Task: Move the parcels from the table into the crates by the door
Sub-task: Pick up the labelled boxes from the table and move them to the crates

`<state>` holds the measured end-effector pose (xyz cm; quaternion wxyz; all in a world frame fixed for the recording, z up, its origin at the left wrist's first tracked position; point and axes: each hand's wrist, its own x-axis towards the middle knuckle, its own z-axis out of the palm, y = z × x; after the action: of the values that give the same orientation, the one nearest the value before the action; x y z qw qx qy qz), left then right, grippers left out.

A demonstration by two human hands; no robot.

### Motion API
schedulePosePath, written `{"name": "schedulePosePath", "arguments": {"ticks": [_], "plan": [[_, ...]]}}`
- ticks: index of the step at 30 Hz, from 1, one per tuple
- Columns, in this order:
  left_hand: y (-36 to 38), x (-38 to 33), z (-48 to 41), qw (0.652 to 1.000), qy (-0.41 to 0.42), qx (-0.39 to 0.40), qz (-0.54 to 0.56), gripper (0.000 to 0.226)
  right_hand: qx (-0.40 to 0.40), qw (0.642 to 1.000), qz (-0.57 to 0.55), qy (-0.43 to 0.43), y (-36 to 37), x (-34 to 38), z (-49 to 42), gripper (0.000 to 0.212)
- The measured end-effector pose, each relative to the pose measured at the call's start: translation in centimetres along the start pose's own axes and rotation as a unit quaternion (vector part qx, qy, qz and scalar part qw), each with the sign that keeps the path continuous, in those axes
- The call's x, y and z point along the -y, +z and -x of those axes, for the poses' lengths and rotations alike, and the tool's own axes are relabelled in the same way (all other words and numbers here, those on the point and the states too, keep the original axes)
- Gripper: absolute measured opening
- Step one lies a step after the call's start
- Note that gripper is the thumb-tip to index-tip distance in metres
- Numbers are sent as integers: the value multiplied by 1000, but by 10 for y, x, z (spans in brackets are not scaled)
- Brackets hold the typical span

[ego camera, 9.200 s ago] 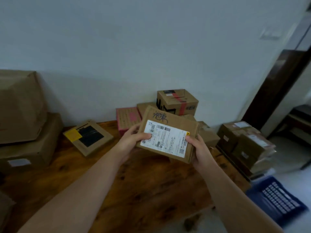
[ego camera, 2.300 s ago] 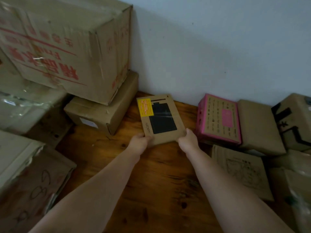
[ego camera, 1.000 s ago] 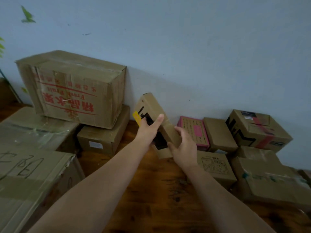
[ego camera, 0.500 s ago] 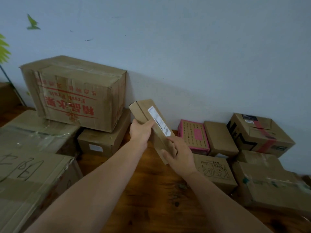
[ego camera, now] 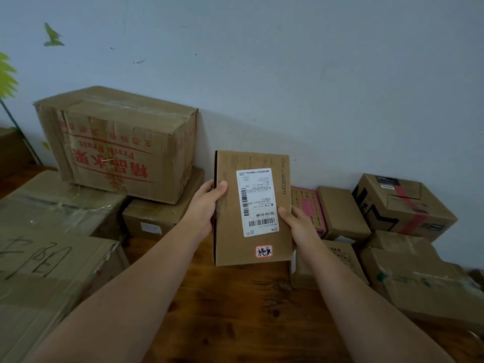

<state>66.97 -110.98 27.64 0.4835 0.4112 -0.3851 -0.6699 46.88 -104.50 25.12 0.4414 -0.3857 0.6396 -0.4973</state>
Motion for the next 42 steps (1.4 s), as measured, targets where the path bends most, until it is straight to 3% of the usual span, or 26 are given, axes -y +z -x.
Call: {"name": "schedulePosePath", "arguments": {"ticks": [4,10,19,23,26,28,30,36,42], "plan": [[-3,0,-2,1000,-11,-20,-1,21,-2,999,-43,19,6,2,1,25],[-9,10,0,994,-12,-23,-109,30,-27,999,-46,-1,5,1,4,15],[-10,21,10,994,-42,-11,-96,35,-55,997,-50,7,4,-7,22,40],[-12,33,13,986,-81,47,-135,46,-87,993,-75,14,0,-11,33,38],[-7,42,17,984,-65,75,-146,46,-100,991,-90,22,-11,-16,43,24],[8,49,25,986,-51,82,-133,38,-117,988,-96,26,-25,-20,55,21],[26,57,38,985,-48,101,-132,33,-137,984,-108,32,-44,-27,70,33],[101,92,85,973,-63,174,-137,38,-188,972,-140,13,-135,-59,148,43],[211,154,165,964,-77,224,-122,41,-282,952,-120,-5,-256,-98,244,32]]}}
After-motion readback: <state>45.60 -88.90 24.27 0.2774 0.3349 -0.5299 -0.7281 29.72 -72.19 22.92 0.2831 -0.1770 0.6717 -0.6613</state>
